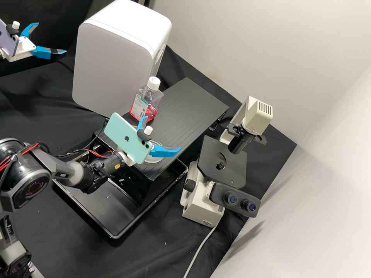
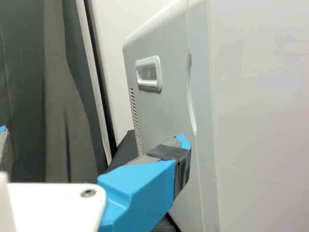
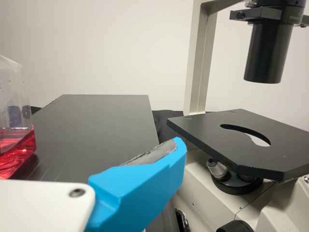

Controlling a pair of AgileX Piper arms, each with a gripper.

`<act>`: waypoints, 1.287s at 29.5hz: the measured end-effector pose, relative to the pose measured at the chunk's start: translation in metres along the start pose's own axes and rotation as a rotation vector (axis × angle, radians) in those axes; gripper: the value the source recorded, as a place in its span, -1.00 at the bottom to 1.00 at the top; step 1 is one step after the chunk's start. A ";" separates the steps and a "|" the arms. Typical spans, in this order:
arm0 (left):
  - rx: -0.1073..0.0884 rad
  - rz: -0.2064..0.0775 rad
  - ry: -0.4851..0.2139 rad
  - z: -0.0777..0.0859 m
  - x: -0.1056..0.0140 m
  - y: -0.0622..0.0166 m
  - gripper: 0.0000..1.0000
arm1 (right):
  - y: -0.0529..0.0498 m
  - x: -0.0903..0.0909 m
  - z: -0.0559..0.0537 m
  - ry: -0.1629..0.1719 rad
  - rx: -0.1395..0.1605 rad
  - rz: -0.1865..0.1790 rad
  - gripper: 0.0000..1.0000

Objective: Place the lid on the petri dish

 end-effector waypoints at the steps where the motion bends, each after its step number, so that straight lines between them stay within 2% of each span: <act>1: 0.000 0.000 0.000 0.000 0.000 0.0000 1.00 | 0.000 0.000 0.000 0.000 0.000 0.000 1.00; 17: 0.000 -0.001 -0.004 0.001 0.000 -0.0002 1.00 | 0.000 0.000 0.000 0.000 0.000 0.000 1.00; 21: -0.006 0.008 -0.042 0.014 0.002 0.0015 1.00 | 0.000 0.000 0.000 0.000 0.000 0.000 1.00; 24: -0.008 0.016 -0.107 0.033 0.004 0.0032 1.00 | 0.000 0.000 0.000 0.000 0.000 0.000 1.00; 25: -0.003 0.020 -0.135 0.040 0.003 0.0030 1.00 | 0.000 0.000 0.000 0.000 0.000 0.000 1.00; 27: 0.020 0.031 -0.190 0.048 0.003 0.0015 1.00 | 0.000 0.000 0.000 0.000 0.000 0.000 1.00; 28: 0.023 0.044 -0.210 0.052 0.002 0.0005 1.00 | 0.000 0.000 0.000 0.000 0.000 0.000 1.00; 29: 0.021 0.055 -0.225 0.054 0.001 -0.0018 1.00 | 0.000 0.000 0.000 0.000 0.000 0.000 1.00; 31: -0.001 0.068 -0.250 0.058 -0.001 -0.0080 1.00 | 0.000 0.000 0.000 0.000 0.000 0.000 1.00; 32: -0.017 0.068 -0.263 0.061 -0.003 -0.0123 1.00 | 0.000 0.000 0.000 0.000 0.000 0.000 1.00; 34: -0.034 0.064 -0.273 0.064 -0.006 -0.0194 1.00 | 0.000 0.000 0.000 0.000 0.000 0.000 1.00; 38: -0.033 -0.007 -0.325 0.079 -0.017 -0.0383 1.00 | 0.000 0.000 0.000 0.000 0.000 0.000 1.00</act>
